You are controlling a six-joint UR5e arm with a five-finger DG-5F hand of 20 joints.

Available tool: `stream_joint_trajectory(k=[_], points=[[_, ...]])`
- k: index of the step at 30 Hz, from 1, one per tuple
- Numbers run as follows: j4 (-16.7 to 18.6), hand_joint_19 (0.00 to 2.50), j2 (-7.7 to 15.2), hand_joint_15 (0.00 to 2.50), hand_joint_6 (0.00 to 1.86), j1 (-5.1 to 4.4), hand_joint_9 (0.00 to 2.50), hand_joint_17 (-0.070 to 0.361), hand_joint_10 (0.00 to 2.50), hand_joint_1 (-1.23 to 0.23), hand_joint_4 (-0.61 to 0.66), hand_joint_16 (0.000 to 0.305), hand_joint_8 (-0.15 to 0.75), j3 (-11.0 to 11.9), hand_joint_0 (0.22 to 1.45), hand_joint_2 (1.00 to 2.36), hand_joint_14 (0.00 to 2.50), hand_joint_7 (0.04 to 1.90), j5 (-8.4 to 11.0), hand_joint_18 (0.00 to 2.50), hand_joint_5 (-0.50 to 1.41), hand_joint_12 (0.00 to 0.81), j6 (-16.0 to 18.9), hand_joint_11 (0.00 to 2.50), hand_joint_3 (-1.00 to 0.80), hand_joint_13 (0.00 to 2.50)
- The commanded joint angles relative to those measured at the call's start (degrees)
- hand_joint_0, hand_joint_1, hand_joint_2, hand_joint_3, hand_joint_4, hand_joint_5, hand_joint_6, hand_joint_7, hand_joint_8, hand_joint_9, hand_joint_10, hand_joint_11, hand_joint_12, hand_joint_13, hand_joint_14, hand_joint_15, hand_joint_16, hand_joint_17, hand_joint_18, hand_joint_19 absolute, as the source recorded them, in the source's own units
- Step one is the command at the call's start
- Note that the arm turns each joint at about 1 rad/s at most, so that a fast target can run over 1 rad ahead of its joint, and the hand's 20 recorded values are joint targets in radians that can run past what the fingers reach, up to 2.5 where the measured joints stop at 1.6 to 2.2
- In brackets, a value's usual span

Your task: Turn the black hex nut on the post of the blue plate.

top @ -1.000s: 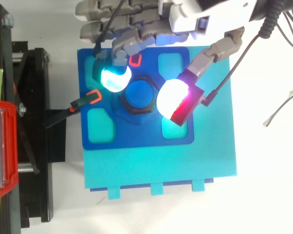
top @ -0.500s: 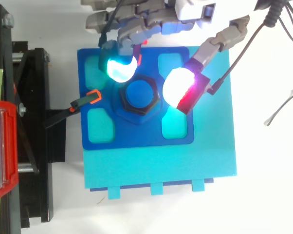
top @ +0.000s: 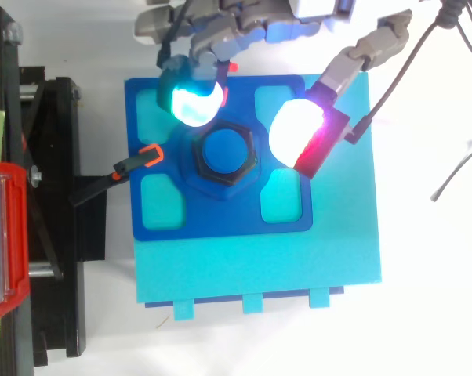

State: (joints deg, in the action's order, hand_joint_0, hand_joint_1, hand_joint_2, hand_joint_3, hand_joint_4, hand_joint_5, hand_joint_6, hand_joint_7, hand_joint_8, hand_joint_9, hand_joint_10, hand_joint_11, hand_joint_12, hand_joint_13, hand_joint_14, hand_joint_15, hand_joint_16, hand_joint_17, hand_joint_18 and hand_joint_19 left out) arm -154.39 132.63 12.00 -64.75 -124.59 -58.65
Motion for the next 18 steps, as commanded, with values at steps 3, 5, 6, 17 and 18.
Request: stream_joint_trajectory(k=[3,5,6,17,18], points=[[-1.53,0.13,0.00,0.00,0.50,-0.31,0.26,0.108,0.00,-0.24,0.29,0.048,0.258,2.79,0.51,1.00,0.00,0.92,-0.39,0.00,-0.19,0.350,0.03,0.00,-0.50,0.04],[-1.44,0.13,0.00,0.00,0.50,-0.31,0.26,0.108,0.00,-0.24,0.28,0.048,0.258,3.14,0.51,1.00,0.00,0.92,-0.39,0.00,-0.19,0.350,0.03,0.00,-0.50,0.04],[-1.27,0.13,0.00,0.00,0.50,-0.49,0.26,0.108,0.00,-0.24,0.29,0.048,0.259,3.05,0.51,1.00,0.00,0.92,-0.30,0.00,-0.19,0.350,0.12,0.00,-0.50,0.04],[-0.47,0.14,0.09,0.00,0.50,-2.34,0.17,0.109,0.00,-0.23,0.25,0.048,0.247,1.12,0.51,1.00,0.00,0.84,2.77,0.00,-0.21,0.357,-0.06,0.00,-0.50,0.00],[-0.21,0.14,0.09,0.00,0.50,-2.51,0.16,0.110,0.00,-0.23,0.24,0.049,0.245,0.94,0.51,1.00,0.00,0.83,3.30,0.00,-0.21,0.357,-0.06,0.00,-0.50,0.00]])
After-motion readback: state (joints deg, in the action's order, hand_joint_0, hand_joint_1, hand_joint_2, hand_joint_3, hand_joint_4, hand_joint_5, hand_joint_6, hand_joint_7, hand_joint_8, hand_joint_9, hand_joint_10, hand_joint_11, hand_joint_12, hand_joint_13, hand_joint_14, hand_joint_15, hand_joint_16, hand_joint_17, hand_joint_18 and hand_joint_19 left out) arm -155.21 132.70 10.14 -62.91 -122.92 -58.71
